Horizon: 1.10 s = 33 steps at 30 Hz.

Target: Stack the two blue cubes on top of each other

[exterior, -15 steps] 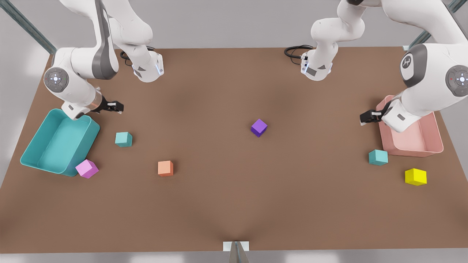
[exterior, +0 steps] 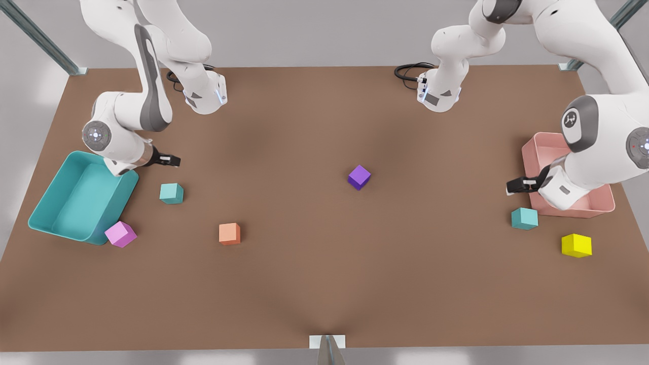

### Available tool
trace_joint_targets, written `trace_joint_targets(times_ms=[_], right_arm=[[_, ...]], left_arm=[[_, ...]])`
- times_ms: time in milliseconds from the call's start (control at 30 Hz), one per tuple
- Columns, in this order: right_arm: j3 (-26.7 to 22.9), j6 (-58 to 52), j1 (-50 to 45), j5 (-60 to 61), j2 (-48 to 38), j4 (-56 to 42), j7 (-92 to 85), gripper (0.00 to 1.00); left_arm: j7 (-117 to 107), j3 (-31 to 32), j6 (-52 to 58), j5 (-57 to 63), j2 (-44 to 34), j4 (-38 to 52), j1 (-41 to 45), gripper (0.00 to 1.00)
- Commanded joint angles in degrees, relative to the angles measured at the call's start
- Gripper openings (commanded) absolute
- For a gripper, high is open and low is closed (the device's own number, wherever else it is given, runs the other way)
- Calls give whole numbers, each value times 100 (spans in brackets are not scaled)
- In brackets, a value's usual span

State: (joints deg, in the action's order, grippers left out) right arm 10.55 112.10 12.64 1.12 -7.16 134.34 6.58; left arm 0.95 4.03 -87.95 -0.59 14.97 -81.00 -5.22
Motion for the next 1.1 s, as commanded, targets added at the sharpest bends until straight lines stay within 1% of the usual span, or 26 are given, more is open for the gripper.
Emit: trace_joint_targets(times_ms=[0,33,100,467,867,1067], right_arm=[[-26,673,89,11,4,145,274,100],[-158,682,142,11,57,171,274,100],[-272,681,230,11,57,216,213,100],[-361,1903,300,20,1402,216,169,100],[-404,2334,300,11,1929,163,116,100],[-404,2562,309,11,2157,154,107,100]], left_arm=[[362,11,-12,-11,33,5,3,100],[354,10,-12,-11,41,5,12,100],[371,10,-12,-11,41,5,-23,100],[353,-25,-12,-11,85,5,-49,100],[248,-42,6,42,94,-65,-181,100],[231,-34,340,42,147,-21,-190,100]])
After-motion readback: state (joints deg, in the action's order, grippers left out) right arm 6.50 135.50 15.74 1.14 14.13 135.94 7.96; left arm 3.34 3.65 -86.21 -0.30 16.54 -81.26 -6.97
